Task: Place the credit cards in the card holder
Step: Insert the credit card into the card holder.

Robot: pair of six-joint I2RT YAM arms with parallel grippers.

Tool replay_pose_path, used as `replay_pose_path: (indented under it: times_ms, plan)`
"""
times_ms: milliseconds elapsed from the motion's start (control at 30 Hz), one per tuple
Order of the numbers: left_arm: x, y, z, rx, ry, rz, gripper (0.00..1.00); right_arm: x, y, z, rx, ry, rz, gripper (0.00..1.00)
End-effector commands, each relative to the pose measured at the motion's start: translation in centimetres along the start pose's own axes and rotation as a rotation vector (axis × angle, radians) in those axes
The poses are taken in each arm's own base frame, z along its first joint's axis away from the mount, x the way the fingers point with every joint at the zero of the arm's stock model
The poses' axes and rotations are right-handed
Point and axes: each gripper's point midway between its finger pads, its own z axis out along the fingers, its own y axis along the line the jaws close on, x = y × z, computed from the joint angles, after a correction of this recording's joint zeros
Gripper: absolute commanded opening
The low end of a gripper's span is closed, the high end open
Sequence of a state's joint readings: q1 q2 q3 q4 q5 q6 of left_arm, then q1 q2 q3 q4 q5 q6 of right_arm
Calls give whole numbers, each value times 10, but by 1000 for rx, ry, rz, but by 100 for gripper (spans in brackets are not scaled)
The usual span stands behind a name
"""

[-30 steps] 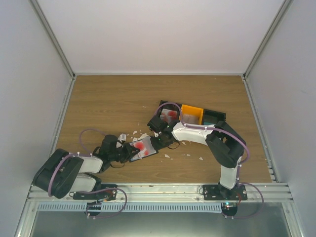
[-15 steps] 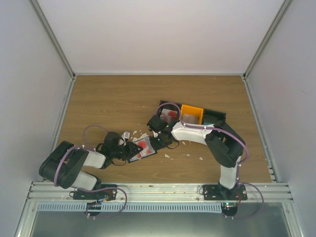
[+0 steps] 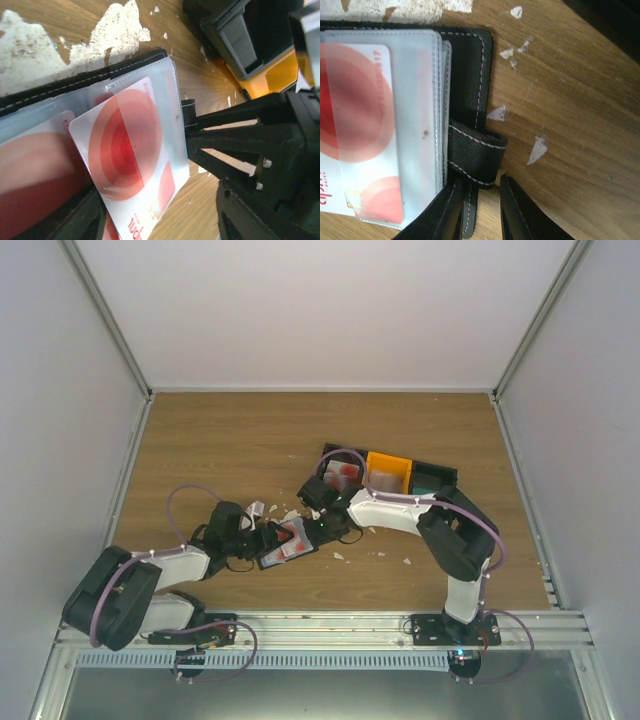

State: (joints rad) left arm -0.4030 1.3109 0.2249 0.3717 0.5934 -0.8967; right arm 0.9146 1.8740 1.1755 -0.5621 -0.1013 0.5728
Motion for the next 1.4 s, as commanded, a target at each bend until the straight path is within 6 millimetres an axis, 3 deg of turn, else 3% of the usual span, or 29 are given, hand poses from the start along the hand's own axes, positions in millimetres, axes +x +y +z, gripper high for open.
replay_pose_path:
  times_ms: [0,233,467,867,1367]
  plan:
    - [16,34,-11,-176,17,-70,66,4,-1,-11,17,-19,23,24]
    - [19,39,-23,-234,3,-99,71,-3,7,-21,-27,-69,32,30]
    - [16,39,-18,-239,10,-87,53,0,11,-15,-58,-53,24,30]
    - [16,39,-1,-225,66,-70,46,9,19,0,-129,-3,16,33]
    - [22,9,16,-48,156,-9,45,5,30,-2,-220,-8,7,33]
